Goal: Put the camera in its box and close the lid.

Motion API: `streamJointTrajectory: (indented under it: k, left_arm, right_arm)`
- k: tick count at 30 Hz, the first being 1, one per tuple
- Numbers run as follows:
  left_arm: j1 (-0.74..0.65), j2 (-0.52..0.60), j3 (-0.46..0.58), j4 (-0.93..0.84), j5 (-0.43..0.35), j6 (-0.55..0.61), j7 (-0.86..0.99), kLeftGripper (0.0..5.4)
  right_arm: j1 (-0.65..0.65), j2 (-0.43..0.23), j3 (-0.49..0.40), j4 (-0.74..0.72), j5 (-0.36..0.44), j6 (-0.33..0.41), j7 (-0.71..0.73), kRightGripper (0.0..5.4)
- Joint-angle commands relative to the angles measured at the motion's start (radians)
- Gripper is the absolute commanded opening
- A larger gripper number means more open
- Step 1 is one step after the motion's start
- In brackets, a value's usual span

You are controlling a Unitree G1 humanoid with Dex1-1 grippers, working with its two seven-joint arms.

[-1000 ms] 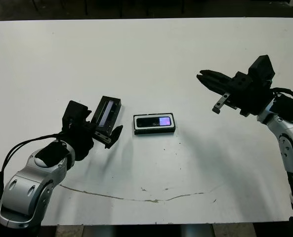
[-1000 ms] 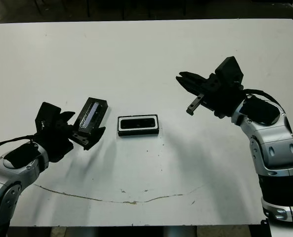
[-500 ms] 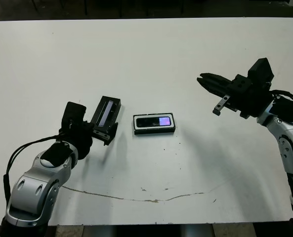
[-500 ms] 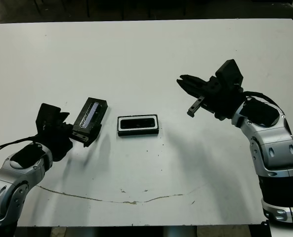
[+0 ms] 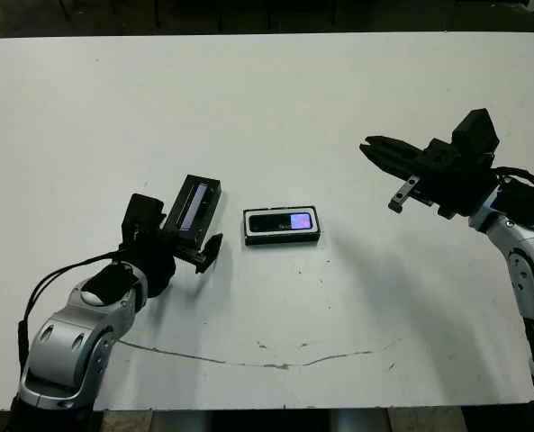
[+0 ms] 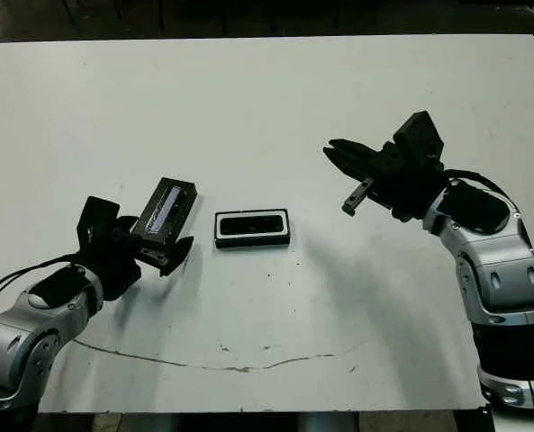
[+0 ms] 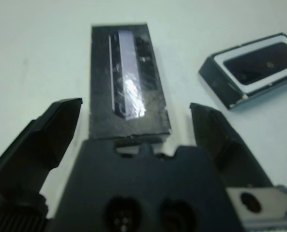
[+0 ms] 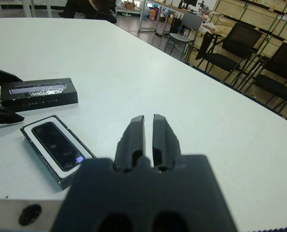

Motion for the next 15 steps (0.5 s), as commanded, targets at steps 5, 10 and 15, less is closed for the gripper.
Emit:
streamJointTrajectory:
  k: [5, 10, 15]
  left_arm:
    - [0.045, -0.029, -0.007, 0.042, 0.039, -0.038, 0.06, 5.38]
    - [0.08, -0.067, -0.007, 0.06, 0.076, -0.108, 0.104, 5.38]
    - [0.102, -0.145, 0.016, 0.071, 0.097, -0.161, 0.181, 5.2]
  right_arm:
    - [0.025, -0.01, -0.006, 0.015, -0.001, -0.006, 0.009, 0.0]
    - [0.024, -0.013, -0.006, 0.025, -0.002, -0.023, 0.022, 0.0]
    - [0.024, -0.008, -0.01, 0.028, 0.007, -0.021, 0.028, 0.0]
